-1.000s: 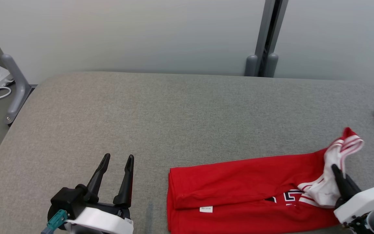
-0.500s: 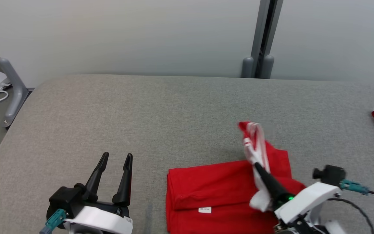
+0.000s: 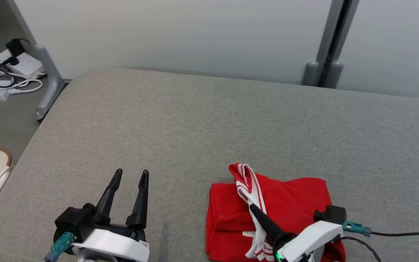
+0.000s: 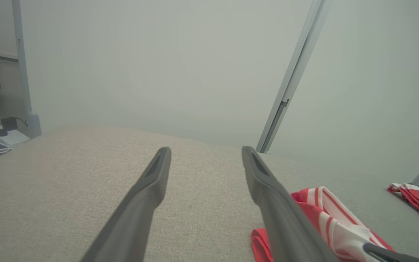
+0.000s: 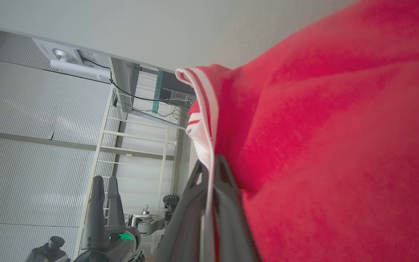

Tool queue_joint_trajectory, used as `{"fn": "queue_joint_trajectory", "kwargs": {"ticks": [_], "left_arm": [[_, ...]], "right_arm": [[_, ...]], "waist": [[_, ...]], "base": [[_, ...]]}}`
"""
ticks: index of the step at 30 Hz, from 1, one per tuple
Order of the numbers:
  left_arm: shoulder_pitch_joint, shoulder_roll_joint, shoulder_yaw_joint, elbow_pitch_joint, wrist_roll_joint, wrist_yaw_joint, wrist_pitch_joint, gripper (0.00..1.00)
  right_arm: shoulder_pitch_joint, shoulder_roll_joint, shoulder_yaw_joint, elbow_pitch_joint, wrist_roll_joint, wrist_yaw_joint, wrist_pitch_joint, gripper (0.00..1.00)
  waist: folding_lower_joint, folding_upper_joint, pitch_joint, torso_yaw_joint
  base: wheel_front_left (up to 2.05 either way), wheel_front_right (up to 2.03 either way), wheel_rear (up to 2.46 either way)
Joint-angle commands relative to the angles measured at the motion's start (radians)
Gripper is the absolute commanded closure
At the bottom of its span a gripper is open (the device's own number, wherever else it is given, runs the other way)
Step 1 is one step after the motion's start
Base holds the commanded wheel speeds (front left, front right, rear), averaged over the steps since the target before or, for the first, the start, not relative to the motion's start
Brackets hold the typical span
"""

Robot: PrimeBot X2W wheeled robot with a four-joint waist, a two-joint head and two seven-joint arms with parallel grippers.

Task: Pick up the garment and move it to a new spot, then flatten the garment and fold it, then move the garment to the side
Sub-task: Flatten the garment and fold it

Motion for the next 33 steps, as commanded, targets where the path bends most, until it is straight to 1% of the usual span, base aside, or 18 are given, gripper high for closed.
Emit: {"fn": "queue_joint_trajectory", "kwargs": {"ticks": [1,7,12,13,15,22,25,28,30,33], "left_arm": [[-0.021,0.003,0.001,0.001,-0.006,-0.002,-0.001,0.0],[-0.018,0.003,-0.005,0.007,-0.016,-0.002,-0.001,0.0],[-0.018,0.003,-0.006,0.011,-0.022,-0.002,-0.001,0.0],[-0.019,0.003,-0.005,0.011,-0.022,-0.002,-0.001,0.0],[-0.018,0.003,-0.001,0.012,-0.024,-0.002,-0.001,0.0],[-0.021,0.003,-0.002,0.014,-0.022,-0.002,-0.001,0.0],[-0.021,0.003,-0.002,0.015,-0.021,-0.002,-0.001,0.0],[-0.016,0.003,-0.002,0.015,-0.019,-0.002,-0.001,0.0],[-0.01,0.003,0.0,0.015,-0.015,-0.002,-0.001,0.0],[-0.002,0.003,-0.003,0.015,-0.01,-0.002,-0.001,0.0]], "right_arm": [[-0.019,-0.004,0.019,0.012,0.019,0.001,-0.018,1.0],[-0.071,-0.004,0.127,0.099,0.115,0.001,-0.097,1.0],[-0.111,-0.004,0.203,0.168,0.187,0.001,-0.138,1.0],[-0.119,-0.004,0.214,0.183,0.204,0.001,-0.145,0.76],[-0.143,-0.003,0.256,0.205,0.246,0.001,-0.154,0.0],[-0.188,-0.004,0.366,0.177,0.328,0.001,-0.178,0.0],[-0.216,-0.004,0.389,0.167,0.338,0.001,-0.197,0.0],[-0.236,-0.007,0.384,0.158,0.336,0.001,-0.208,0.0],[-0.258,-0.032,0.373,0.137,0.333,0.001,-0.217,0.0],[-0.288,-0.095,0.351,0.092,0.312,0.001,-0.238,0.0]], "waist": [[-0.0001,-0.0001,0.007,0.017],[-0.0001,-0.0001,0.015,0.053],[-0.0001,-0.0001,0.017,0.066],[-0.0001,-0.0001,0.017,0.066],[-0.0001,-0.0001,0.018,0.065],[-0.0001,-0.0001,0.014,0.047],[-0.0001,-0.0001,0.009,0.036],[-0.0001,-0.0001,0.004,0.028],[-0.0001,-0.0001,-0.001,0.019],[-0.0001,-0.0001,-0.009,0.006]], "base": [[0.0,0.0,0.0],[0.0,0.0,0.0],[0.0,0.0,0.0],[0.0,0.0,0.0],[0.0,0.0,0.0],[0.0,0.0,0.0],[0.0,0.0,0.0],[0.0,0.0,0.0],[0.0,0.0,0.0],[0.0,0.0,0.0]]}}
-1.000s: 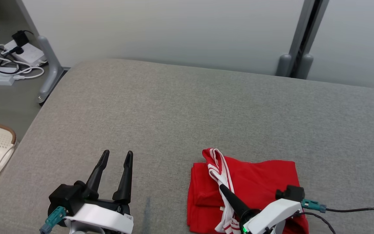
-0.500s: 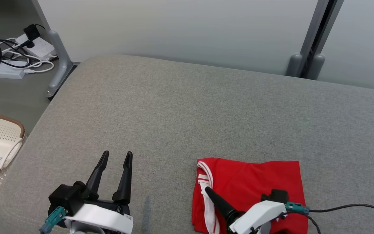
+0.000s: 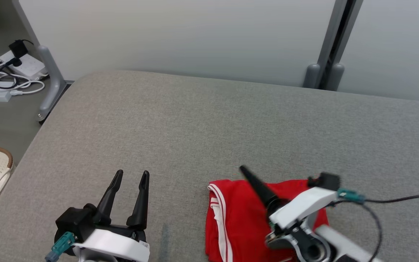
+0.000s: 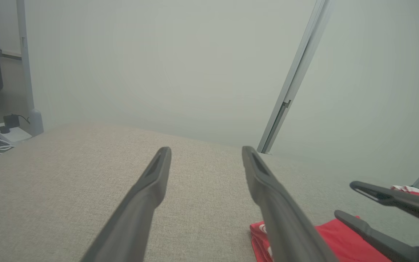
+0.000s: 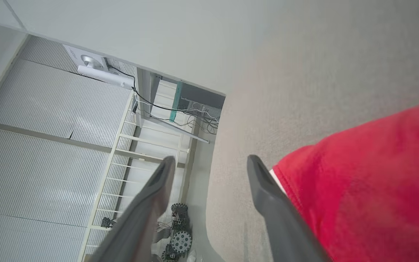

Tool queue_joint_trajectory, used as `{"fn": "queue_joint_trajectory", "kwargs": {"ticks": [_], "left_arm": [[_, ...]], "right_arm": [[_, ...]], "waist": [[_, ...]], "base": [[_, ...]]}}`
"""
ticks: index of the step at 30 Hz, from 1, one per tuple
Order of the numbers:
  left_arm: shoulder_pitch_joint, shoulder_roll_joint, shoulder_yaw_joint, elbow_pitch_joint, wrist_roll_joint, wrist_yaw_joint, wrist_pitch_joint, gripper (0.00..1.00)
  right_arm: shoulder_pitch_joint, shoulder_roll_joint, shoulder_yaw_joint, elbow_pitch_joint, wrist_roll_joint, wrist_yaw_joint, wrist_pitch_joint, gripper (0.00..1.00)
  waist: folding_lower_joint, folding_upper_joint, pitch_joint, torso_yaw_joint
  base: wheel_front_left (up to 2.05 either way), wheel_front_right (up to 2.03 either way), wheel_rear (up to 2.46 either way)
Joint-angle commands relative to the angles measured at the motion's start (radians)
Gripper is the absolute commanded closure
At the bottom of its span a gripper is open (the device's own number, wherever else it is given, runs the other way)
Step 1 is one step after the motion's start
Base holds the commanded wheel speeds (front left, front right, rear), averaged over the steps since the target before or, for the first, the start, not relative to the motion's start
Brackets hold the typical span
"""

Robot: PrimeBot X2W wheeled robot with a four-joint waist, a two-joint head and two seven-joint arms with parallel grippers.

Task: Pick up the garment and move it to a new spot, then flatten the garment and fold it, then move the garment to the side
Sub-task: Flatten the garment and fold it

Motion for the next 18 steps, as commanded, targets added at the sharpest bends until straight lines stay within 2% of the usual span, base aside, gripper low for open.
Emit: {"fn": "queue_joint_trajectory", "kwargs": {"ticks": [1,6,8,12,14,18], "left_arm": [[0.008,0.003,0.001,-0.002,0.005,-0.002,-0.001,0.0],[0.016,0.003,-0.001,-0.006,0.012,-0.002,-0.001,0.0],[0.019,0.003,-0.005,-0.008,0.012,-0.002,-0.001,0.0],[0.023,0.004,-0.009,-0.014,0.006,-0.002,-0.001,0.0],[0.024,0.003,-0.009,-0.018,0.005,-0.002,-0.001,0.0],[0.021,0.004,-0.012,-0.024,0.004,-0.002,-0.001,0.0]], "right_arm": [[-0.017,-0.044,-0.013,-0.017,-0.015,0.001,-0.014,0.0],[-0.031,-0.185,-0.059,-0.059,-0.04,0.001,-0.046,0.0],[-0.041,-0.254,-0.066,-0.045,-0.108,0.001,-0.066,0.0],[-0.024,-0.331,-0.139,-0.011,-0.241,0.001,-0.086,0.0],[-0.009,-0.348,-0.228,0.008,-0.372,0.001,-0.087,0.0],[0.077,-0.304,-0.416,-0.017,-0.666,0.001,-0.086,0.0]], "waist": [[0.0,0.0,-0.009,-0.011],[0.0,0.0,-0.027,-0.038],[0.0,0.0,-0.032,-0.047],[0.0,0.0,-0.037,-0.066],[0.0,0.0,-0.037,-0.077],[0.0,0.0,-0.032,-0.089]], "base": [[0.0,0.0,0.0],[0.0,0.0,0.0],[0.0,0.0,0.0],[0.0,0.0,0.0],[0.0,0.0,0.0],[0.0,0.0,0.0]]}}
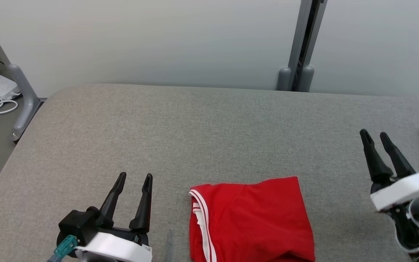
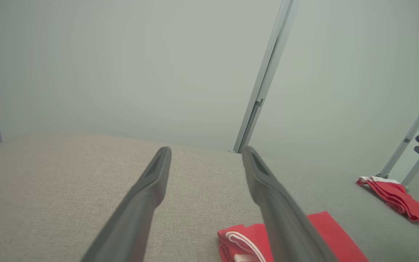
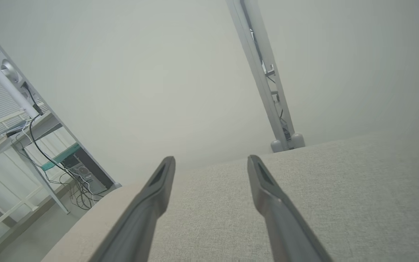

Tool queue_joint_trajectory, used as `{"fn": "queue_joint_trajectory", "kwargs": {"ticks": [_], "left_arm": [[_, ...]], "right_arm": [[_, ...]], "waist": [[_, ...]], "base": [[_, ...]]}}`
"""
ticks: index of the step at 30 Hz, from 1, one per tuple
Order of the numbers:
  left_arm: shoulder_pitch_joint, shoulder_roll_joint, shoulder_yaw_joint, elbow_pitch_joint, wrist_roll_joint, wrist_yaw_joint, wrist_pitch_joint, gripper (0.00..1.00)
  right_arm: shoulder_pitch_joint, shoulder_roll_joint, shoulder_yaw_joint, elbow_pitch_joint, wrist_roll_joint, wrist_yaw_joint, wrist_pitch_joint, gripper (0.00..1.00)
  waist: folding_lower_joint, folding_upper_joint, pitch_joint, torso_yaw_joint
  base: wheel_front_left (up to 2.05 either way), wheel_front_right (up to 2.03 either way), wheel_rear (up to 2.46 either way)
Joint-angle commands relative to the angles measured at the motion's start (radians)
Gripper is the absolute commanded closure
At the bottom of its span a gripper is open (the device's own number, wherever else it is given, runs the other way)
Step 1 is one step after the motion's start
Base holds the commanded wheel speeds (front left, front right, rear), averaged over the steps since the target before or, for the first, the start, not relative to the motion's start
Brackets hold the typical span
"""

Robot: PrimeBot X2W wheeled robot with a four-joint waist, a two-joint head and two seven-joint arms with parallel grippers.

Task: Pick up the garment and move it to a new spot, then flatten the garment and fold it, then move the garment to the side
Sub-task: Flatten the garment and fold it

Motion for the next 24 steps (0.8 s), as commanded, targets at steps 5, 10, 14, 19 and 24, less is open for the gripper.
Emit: {"fn": "queue_joint_trajectory", "kwargs": {"ticks": [5,10,14,19,24], "left_arm": [[-0.004,0.004,-0.009,-0.013,-0.002,-0.002,-0.001,0.0],[-0.009,0.004,-0.015,-0.018,0.0,-0.002,-0.001,0.0],[-0.007,0.004,-0.018,-0.025,0.011,-0.002,-0.001,0.0],[-0.002,0.004,-0.019,-0.036,0.01,-0.002,-0.001,0.0],[-0.003,0.004,-0.022,-0.041,0.008,-0.002,-0.001,0.0]], "right_arm": [[0.167,0.093,-0.223,-0.109,-0.407,0.001,-0.004,0.0],[0.271,0.202,-0.397,-0.221,-0.664,0.0,-0.004,0.0],[0.325,0.267,-0.449,-0.276,-0.769,0.0,-0.004,0.0],[0.349,0.303,-0.487,-0.289,-0.831,0.0,-0.004,0.0],[0.355,0.316,-0.495,-0.287,-0.854,0.0,-0.004,0.0]], "waist": [[0.0,0.0,0.007,-0.007],[0.0,0.0,0.012,-0.003],[0.0,0.0,0.018,0.004],[0.0,0.0,0.024,0.011],[0.0,0.0,0.027,0.016]], "base": [[0.0,0.0,0.0],[0.0,0.0,0.0],[0.0,0.0,0.0],[0.0,0.0,0.0],[0.0,0.0,0.0]]}}
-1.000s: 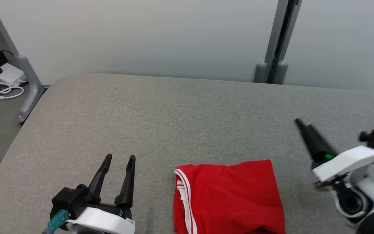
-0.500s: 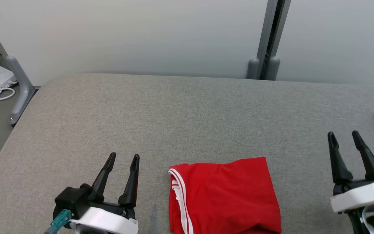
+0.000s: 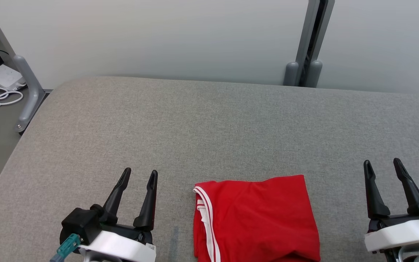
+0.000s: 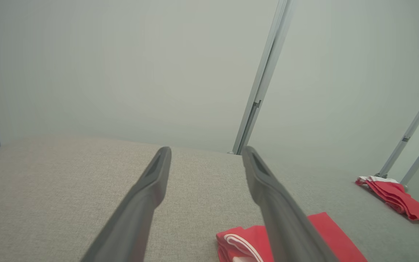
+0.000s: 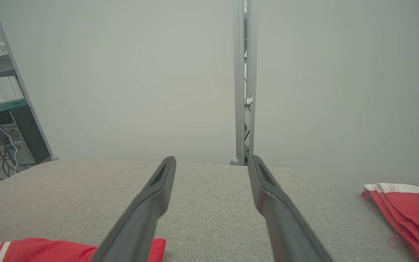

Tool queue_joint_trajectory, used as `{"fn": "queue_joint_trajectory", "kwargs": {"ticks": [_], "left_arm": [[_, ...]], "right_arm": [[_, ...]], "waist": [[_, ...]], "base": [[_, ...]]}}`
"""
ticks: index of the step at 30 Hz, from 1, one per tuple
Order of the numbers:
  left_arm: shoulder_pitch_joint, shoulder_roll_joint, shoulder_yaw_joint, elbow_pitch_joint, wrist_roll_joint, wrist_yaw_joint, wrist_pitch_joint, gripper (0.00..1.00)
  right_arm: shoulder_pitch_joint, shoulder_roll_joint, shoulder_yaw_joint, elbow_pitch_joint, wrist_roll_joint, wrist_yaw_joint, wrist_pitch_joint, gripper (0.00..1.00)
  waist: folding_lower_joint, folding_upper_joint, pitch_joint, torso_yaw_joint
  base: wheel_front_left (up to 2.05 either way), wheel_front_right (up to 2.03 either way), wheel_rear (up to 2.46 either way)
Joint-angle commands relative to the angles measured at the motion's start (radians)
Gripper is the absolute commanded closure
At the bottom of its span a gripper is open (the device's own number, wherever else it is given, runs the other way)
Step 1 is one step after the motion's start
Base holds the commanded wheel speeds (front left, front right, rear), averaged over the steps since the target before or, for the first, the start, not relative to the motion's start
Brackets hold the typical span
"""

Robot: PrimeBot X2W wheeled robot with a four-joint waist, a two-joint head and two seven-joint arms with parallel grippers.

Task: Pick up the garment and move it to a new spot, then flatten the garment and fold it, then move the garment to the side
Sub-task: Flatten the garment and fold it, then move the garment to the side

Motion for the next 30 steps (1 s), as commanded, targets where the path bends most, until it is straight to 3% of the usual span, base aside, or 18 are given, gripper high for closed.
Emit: {"fn": "queue_joint_trajectory", "kwargs": {"ticks": [1,6,7,8,19,25,30], "left_arm": [[-0.003,0.004,0.001,-0.004,-0.001,-0.002,-0.001,0.0],[-0.006,0.004,0.002,-0.002,-0.004,-0.002,-0.001,0.0],[-0.007,0.004,0.001,0.0,-0.004,-0.002,-0.001,0.0],[-0.008,0.004,-0.001,0.002,-0.005,-0.002,-0.001,0.0],[-0.031,0.004,-0.01,0.013,-0.012,-0.002,-0.001,0.0],[-0.037,0.004,-0.015,0.016,-0.016,-0.002,-0.001,0.0],[-0.043,0.004,-0.012,0.016,-0.018,-0.002,-0.001,0.0]], "right_arm": [[0.008,-0.002,-0.004,-0.001,-0.01,0.0,-0.004,0.0],[0.002,-0.004,-0.001,-0.001,-0.015,0.0,-0.004,0.0],[0.001,-0.006,0.004,0.001,-0.012,0.0,-0.004,0.65],[0.002,-0.012,0.016,0.001,-0.015,0.0,-0.004,1.0],[0.009,-0.083,0.318,0.065,0.015,0.0,-0.004,1.0],[-0.018,-0.104,0.501,0.194,0.047,0.0,-0.004,1.0],[-0.05,-0.099,0.595,0.322,0.084,0.0,-0.004,1.0]], "waist": [[0.0,-0.0001,0.001,0.001],[0.0,-0.0001,0.003,0.007],[0.0,-0.0001,0.004,0.008],[0.0,-0.0001,0.005,0.009],[0.0,-0.0001,0.031,0.038],[0.0,-0.0001,0.044,0.062],[0.0,-0.0001,0.052,0.082]], "base": [[0.0,0.0,0.0],[0.0,0.0,0.0],[0.0,0.0,0.0],[0.0,0.0,0.0],[0.0,0.0,0.0],[0.0,0.0,0.0],[0.0,0.0,0.0]]}}
